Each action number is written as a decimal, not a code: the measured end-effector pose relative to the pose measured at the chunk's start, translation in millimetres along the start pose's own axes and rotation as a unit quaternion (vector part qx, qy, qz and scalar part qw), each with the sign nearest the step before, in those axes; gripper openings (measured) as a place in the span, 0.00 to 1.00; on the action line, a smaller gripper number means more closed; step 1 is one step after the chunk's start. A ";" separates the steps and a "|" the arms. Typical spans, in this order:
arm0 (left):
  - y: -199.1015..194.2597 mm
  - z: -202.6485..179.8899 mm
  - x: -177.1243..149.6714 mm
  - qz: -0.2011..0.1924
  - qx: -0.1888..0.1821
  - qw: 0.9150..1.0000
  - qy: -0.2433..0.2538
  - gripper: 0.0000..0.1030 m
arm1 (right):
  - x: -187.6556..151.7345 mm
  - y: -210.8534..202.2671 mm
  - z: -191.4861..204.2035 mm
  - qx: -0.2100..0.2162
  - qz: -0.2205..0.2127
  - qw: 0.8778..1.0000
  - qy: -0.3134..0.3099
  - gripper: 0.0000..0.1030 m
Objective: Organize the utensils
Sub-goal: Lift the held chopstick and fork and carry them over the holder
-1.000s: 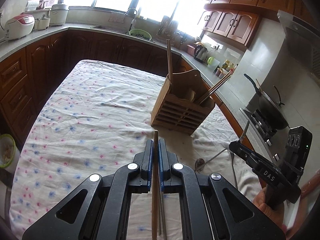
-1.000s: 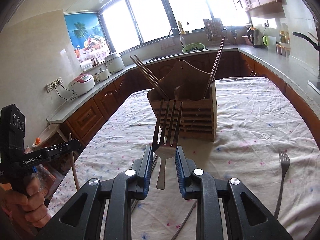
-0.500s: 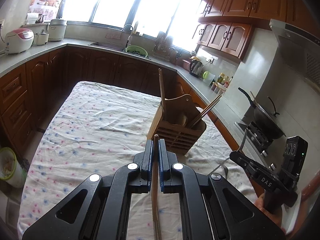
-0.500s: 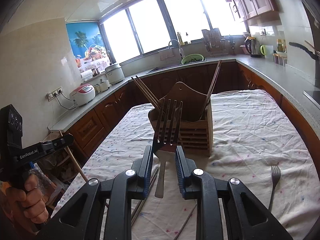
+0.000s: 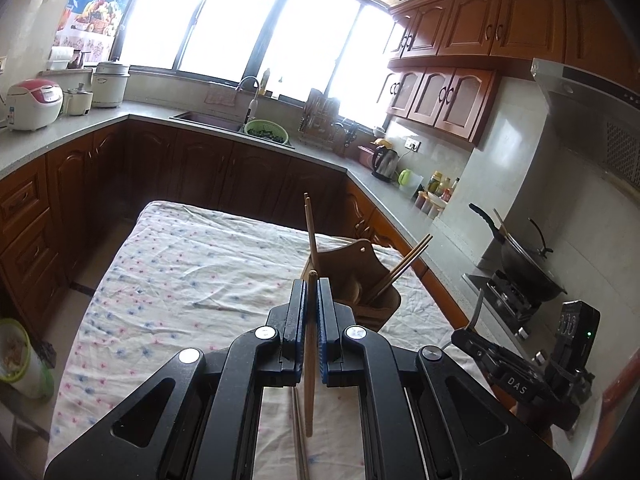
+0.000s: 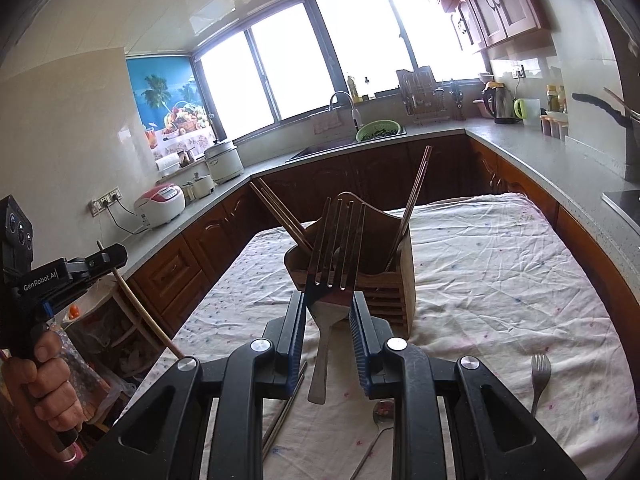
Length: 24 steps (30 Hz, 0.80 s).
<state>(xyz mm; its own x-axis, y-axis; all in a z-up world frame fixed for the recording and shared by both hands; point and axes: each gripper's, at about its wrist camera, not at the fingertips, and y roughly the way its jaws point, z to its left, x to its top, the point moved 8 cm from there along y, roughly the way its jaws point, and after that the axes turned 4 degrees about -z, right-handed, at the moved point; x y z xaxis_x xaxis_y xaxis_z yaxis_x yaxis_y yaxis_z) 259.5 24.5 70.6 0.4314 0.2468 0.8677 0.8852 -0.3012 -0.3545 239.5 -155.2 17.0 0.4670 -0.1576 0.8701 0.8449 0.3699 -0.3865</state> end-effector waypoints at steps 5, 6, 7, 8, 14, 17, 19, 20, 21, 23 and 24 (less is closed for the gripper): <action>5.4 -4.6 13.5 -0.012 -0.006 1.000 -0.001 0.04 | 11.6 1.2 -5.5 -0.005 -0.010 1.000 0.001 0.22; 6.7 -5.0 16.0 -0.014 -0.007 1.000 -0.002 0.04 | 13.8 1.8 -6.4 -0.006 -0.011 1.000 0.001 0.22; 8.3 -5.6 19.0 -0.016 -0.008 1.000 -0.003 0.04 | 16.1 2.7 -7.1 -0.007 -0.013 1.000 0.001 0.22; 9.8 -6.6 21.6 -0.019 -0.009 1.000 -0.002 0.04 | 18.6 3.3 -8.5 -0.008 -0.015 1.000 0.001 0.22; 22.4 -14.7 41.4 -0.036 -0.014 0.999 0.000 0.04 | 32.0 13.4 -12.6 -0.012 -0.022 1.000 -0.001 0.22; 28.4 -20.2 55.6 -0.049 -0.017 0.999 0.005 0.04 | 41.8 19.8 -14.7 -0.014 -0.027 1.000 -0.003 0.22; 31.9 -24.1 66.7 -0.059 -0.020 0.998 0.008 0.04 | 50.0 23.2 -15.7 -0.017 -0.032 0.999 -0.005 0.22; 34.3 -26.1 72.9 -0.064 -0.021 0.998 0.009 0.04 | 54.5 24.8 -15.8 -0.018 -0.036 0.999 -0.007 0.22; 36.3 -28.4 79.3 -0.070 -0.022 0.997 0.012 0.04 | 59.5 26.9 -16.4 -0.019 -0.039 0.999 -0.008 0.22; 40.1 -32.7 91.2 -0.084 -0.022 0.996 0.016 0.04 | 70.9 32.3 -18.5 -0.021 -0.045 0.999 -0.009 0.22; 42.8 -34.6 96.7 -0.090 -0.022 0.996 0.018 0.04 | 75.7 35.1 -19.1 -0.021 -0.049 0.999 -0.010 0.22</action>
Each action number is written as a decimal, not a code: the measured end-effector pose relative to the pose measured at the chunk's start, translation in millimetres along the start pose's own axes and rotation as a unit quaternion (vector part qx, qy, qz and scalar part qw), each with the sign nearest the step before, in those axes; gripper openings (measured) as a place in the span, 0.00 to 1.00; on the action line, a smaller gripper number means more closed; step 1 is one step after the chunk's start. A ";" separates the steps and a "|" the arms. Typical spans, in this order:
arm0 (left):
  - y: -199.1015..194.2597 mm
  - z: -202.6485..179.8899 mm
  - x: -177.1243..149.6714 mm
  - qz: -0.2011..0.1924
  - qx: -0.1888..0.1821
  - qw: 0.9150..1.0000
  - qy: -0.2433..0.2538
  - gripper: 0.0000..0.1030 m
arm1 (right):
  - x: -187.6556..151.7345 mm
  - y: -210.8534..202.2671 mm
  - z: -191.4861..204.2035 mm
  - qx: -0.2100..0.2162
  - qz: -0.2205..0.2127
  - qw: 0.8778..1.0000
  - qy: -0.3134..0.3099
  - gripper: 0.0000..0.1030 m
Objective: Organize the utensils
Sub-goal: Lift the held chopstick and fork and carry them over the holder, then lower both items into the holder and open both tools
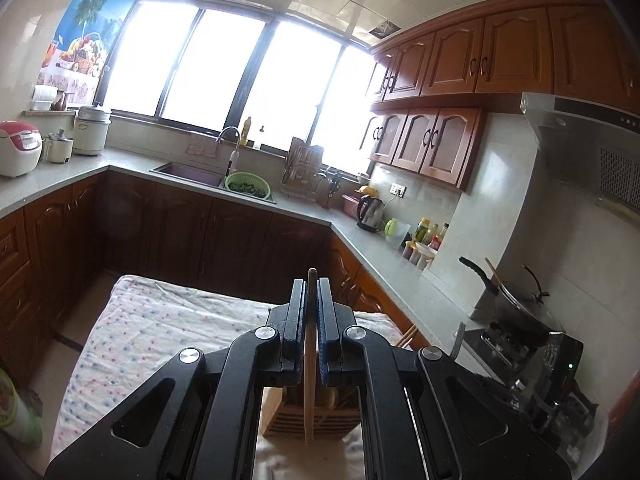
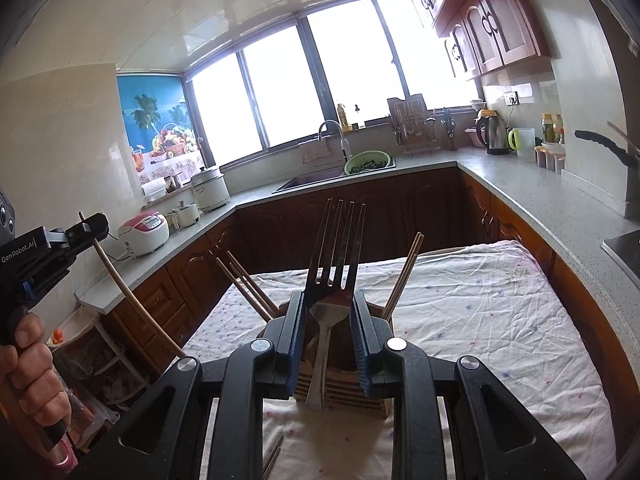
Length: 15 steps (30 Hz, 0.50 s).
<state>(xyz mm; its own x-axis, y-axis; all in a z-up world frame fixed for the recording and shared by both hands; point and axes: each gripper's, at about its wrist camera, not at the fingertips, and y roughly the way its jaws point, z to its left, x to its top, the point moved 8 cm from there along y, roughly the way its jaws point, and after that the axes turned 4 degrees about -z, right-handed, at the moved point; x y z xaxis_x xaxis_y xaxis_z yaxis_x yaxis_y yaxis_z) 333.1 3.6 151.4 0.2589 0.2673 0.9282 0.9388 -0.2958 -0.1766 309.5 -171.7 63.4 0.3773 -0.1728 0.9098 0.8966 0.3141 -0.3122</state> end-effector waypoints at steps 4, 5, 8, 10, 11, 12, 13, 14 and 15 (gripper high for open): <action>21.0 -2.9 15.0 -0.019 0.000 1.000 -0.003 0.04 | 15.3 15.0 -1.9 -0.002 -0.011 1.000 -0.005 0.22; 27.4 -2.7 16.9 -0.022 0.000 1.000 -0.006 0.04 | 18.9 19.7 -2.6 -0.004 -0.012 1.000 -0.007 0.22; 46.9 1.4 15.3 -0.030 0.008 0.999 -0.016 0.04 | 22.1 31.2 -4.9 -0.009 -0.015 1.000 -0.012 0.22; 61.0 7.8 7.2 -0.025 0.013 0.999 -0.025 0.04 | 20.3 39.6 -7.4 -0.012 -0.012 1.000 -0.014 0.22; 67.4 11.4 0.9 -0.020 0.018 0.999 -0.030 0.04 | 18.2 43.6 -9.0 -0.012 -0.009 1.000 -0.013 0.22; 73.4 15.2 -5.8 -0.015 0.022 0.999 -0.033 0.04 | 15.4 47.5 -10.3 -0.013 -0.006 1.000 -0.014 0.22; 78.3 18.7 -13.2 -0.010 0.025 0.999 -0.037 0.04 | 11.9 51.0 -11.4 -0.015 -0.002 1.000 -0.014 0.22; 82.9 22.8 -20.7 -0.005 0.029 0.999 -0.041 0.04 | 8.2 54.9 -12.8 -0.017 0.002 1.000 -0.015 0.22; 87.2 26.2 -28.6 0.001 0.033 0.998 -0.045 0.04 | 4.1 58.6 -14.3 -0.018 0.006 1.000 -0.015 0.22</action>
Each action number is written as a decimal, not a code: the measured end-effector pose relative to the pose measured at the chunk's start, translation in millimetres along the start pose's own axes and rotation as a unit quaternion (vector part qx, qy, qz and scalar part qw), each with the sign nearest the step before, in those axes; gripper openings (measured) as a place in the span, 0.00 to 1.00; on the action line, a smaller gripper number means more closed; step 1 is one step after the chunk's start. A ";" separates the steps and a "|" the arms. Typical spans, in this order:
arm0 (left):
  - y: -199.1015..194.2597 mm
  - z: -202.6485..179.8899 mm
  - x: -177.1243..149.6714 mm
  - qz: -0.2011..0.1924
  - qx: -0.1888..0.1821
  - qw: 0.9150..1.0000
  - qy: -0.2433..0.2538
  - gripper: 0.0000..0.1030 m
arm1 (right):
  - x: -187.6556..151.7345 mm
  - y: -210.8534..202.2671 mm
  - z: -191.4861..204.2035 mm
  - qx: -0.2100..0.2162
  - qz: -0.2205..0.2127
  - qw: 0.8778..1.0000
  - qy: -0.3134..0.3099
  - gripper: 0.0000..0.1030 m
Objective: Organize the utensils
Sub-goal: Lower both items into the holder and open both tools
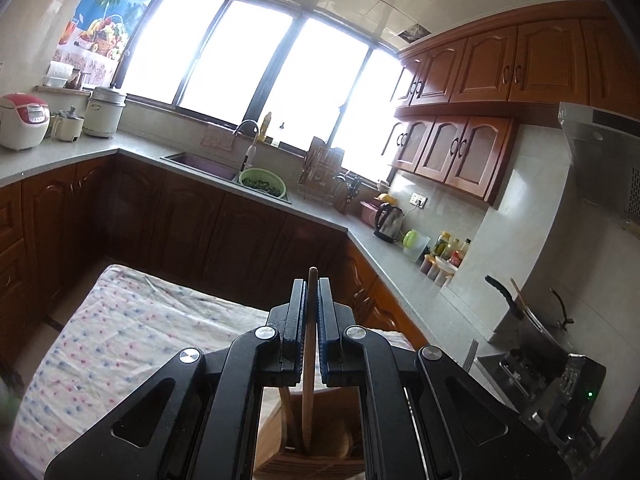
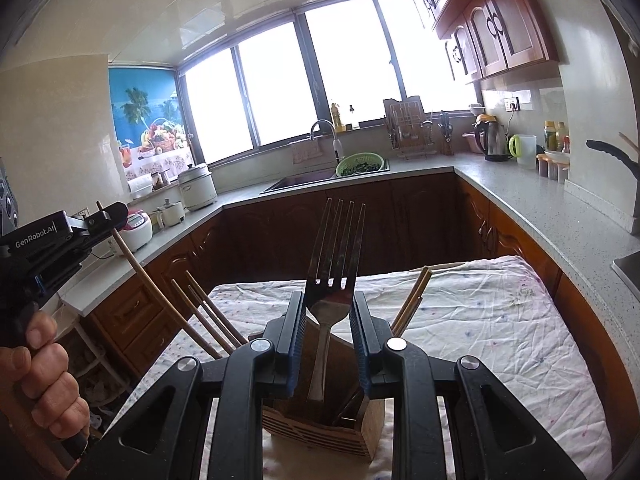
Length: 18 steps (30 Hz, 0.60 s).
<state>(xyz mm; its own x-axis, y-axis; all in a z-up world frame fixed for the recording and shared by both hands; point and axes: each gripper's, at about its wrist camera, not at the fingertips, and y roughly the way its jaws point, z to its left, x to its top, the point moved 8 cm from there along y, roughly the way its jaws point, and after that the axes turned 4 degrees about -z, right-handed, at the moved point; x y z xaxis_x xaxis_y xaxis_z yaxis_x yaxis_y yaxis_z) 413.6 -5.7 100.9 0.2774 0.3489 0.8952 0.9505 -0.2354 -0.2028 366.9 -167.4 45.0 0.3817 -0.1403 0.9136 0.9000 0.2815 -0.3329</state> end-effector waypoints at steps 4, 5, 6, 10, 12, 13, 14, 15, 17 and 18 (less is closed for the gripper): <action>11.8 13.3 -24.6 0.018 0.009 1.000 -0.013 0.04 | -20.8 13.7 -2.2 -0.002 0.020 1.000 -0.001 0.22; 14.0 15.7 -29.6 0.022 0.011 1.000 -0.013 0.04 | -26.2 16.8 -1.5 -0.001 0.024 1.000 -0.002 0.22; 16.0 16.7 -34.4 0.026 0.012 0.999 -0.014 0.04 | -31.4 19.5 -1.2 0.002 0.029 1.000 -0.001 0.22; 20.3 16.4 -50.5 0.041 0.013 0.999 -0.007 0.04 | -49.8 27.7 -2.0 0.005 0.046 0.999 -0.001 0.22; 21.9 16.0 -56.5 0.047 0.013 0.999 -0.004 0.04 | -56.5 30.6 -1.2 0.008 0.055 0.998 0.000 0.22; 23.2 16.0 -59.5 0.052 0.012 0.999 -0.002 0.04 | -59.5 31.6 -0.2 0.009 0.059 0.998 0.000 0.22; 24.1 16.0 -62.6 0.056 0.012 0.998 -0.001 0.04 | -61.8 32.9 0.2 0.011 0.063 0.998 0.000 0.22; 25.4 16.5 -65.5 0.060 0.014 0.998 0.000 0.05 | -64.3 34.1 0.8 0.013 0.067 0.998 0.000 0.22; 25.4 16.5 -67.3 0.058 0.012 0.998 0.002 0.05 | -68.9 36.8 2.0 0.014 0.075 0.997 -0.002 0.22; 25.2 15.6 -67.3 0.058 0.013 0.998 0.005 0.05 | -70.5 38.3 2.7 0.014 0.079 0.997 -0.003 0.22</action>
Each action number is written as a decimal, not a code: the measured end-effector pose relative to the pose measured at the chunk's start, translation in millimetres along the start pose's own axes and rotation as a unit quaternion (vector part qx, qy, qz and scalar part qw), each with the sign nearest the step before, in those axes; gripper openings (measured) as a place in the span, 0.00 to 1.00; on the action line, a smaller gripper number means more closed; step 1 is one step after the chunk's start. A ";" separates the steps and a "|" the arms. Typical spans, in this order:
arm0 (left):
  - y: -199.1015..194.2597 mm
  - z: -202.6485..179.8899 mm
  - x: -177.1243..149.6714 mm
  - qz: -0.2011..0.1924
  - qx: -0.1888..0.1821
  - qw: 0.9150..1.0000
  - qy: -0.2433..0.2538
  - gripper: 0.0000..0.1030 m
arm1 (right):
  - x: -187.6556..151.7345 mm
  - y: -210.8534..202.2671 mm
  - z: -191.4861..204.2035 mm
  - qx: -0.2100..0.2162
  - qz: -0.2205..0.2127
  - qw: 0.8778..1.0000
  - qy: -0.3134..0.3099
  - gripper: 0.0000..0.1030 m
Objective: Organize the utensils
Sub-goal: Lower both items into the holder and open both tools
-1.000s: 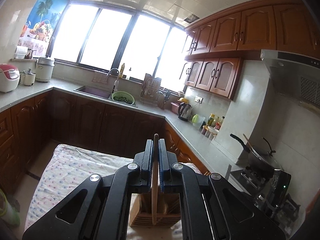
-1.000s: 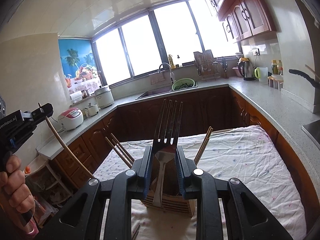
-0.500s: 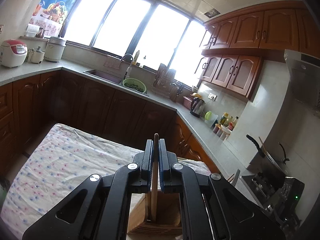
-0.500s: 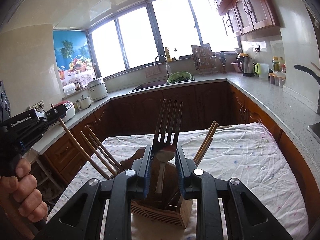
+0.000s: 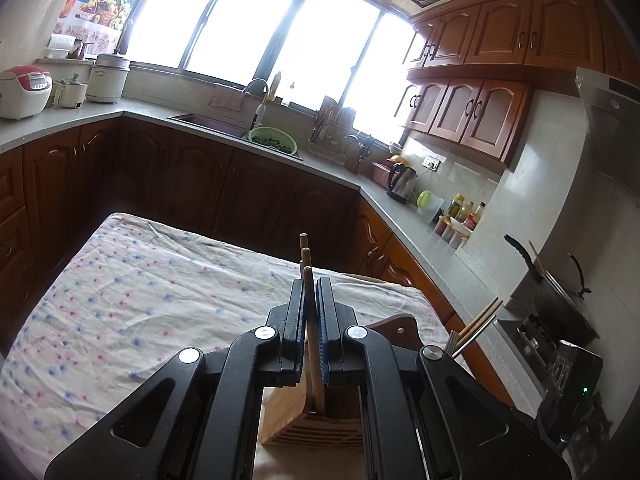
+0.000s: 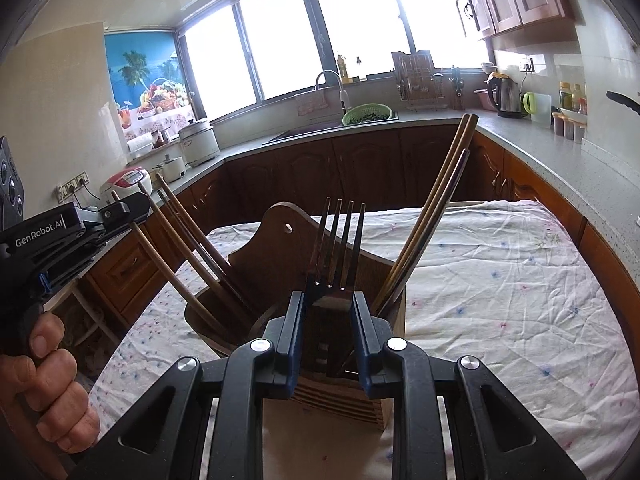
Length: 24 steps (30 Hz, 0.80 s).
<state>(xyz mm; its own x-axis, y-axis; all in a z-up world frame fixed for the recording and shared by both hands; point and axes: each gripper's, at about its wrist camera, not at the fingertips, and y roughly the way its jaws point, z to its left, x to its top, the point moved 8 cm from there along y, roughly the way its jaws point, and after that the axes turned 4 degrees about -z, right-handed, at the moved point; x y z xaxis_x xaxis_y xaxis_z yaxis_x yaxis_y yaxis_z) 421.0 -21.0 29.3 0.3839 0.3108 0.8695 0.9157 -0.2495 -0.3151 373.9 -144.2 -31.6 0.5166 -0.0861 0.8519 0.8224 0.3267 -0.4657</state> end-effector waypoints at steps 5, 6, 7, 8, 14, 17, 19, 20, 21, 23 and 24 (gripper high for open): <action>1.3 -1.1 -1.5 0.006 0.001 1.000 0.006 0.05 | -1.0 2.1 1.1 0.001 0.006 1.000 -0.003 0.22; 2.0 -1.0 -2.2 0.008 0.000 1.000 0.007 0.05 | -0.6 2.4 1.2 0.003 0.007 1.000 -0.002 0.22; 3.0 -1.1 -3.0 0.010 -0.001 1.000 0.006 0.06 | -0.1 3.0 1.1 0.003 0.008 1.000 -0.002 0.22; 3.8 -0.2 -3.7 0.011 0.002 1.000 0.005 0.08 | 0.0 3.3 1.2 0.003 0.009 1.000 -0.002 0.22; 10.6 0.2 -12.2 0.028 0.006 1.000 0.004 0.09 | 0.4 10.0 4.0 0.005 0.019 1.000 -0.005 0.22; 11.9 0.9 -15.5 0.032 0.002 0.999 0.002 0.09 | 0.2 11.5 4.7 0.004 0.020 1.000 -0.008 0.22; 11.7 1.2 -15.3 0.035 0.001 0.999 0.002 0.09 | 0.4 11.6 2.7 0.007 0.022 1.000 -0.005 0.22; 11.8 1.2 -15.1 0.036 0.000 0.999 0.001 0.09 | 0.4 11.7 2.8 0.008 0.022 1.000 -0.005 0.23; 11.7 1.3 -15.0 0.037 0.000 0.999 0.000 0.09 | 0.5 11.9 2.9 0.007 0.023 1.000 -0.006 0.23; 11.9 1.6 -14.6 0.039 0.001 0.999 -0.001 0.11 | 0.5 12.1 3.4 0.009 0.023 1.000 -0.005 0.24; 11.7 1.4 -14.9 0.040 0.001 0.999 -0.003 0.11 | 0.6 12.2 3.5 0.010 0.024 1.000 -0.004 0.24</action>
<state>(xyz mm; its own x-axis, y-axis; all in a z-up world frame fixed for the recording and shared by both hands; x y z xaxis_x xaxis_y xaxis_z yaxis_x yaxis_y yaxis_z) 426.2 -27.2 12.2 0.4564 0.2945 0.8396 0.8822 -0.2726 -0.3839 383.4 -137.0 -35.9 0.5537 -0.0628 0.8304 0.7917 0.3488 -0.5015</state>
